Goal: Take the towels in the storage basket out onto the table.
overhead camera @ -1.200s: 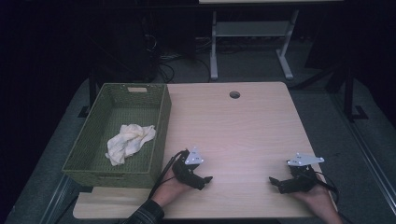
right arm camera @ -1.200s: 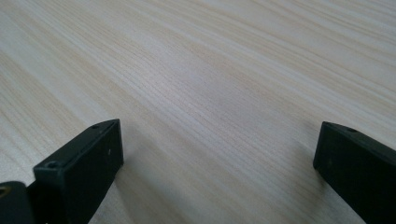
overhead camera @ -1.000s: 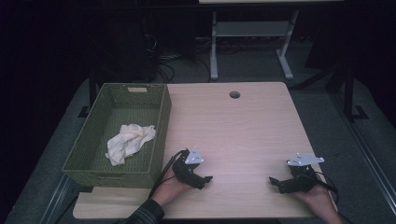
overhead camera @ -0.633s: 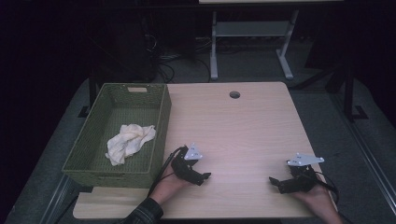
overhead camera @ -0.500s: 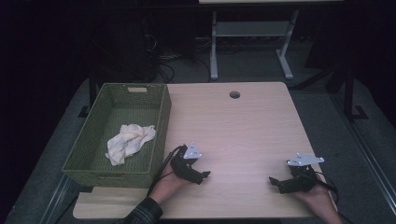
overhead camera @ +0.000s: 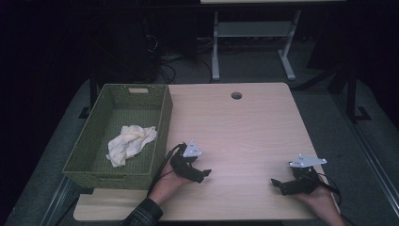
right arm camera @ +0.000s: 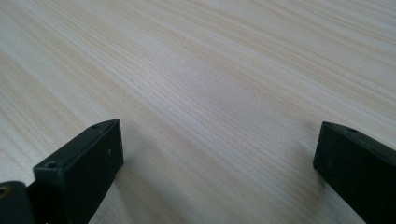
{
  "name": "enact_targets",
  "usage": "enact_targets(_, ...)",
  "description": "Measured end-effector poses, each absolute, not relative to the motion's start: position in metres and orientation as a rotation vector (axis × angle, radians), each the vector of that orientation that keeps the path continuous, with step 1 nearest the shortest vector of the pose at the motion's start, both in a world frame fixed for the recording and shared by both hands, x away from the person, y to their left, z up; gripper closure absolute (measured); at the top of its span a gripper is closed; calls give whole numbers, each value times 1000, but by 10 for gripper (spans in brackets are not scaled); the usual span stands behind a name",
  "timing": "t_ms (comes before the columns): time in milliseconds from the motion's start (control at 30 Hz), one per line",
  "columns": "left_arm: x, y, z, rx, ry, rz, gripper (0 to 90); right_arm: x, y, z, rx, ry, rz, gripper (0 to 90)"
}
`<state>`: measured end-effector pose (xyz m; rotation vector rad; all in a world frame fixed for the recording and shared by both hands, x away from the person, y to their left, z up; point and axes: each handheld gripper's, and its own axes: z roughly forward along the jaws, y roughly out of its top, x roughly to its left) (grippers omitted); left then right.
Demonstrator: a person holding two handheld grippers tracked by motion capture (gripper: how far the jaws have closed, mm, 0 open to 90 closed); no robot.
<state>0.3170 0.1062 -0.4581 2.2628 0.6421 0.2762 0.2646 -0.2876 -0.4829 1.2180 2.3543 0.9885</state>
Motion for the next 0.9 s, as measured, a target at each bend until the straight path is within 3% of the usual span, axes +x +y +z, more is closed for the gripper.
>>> enact_targets(900,319,109,-436,2234,661,255,120,265,-287,-483,1222,2355,988,10)
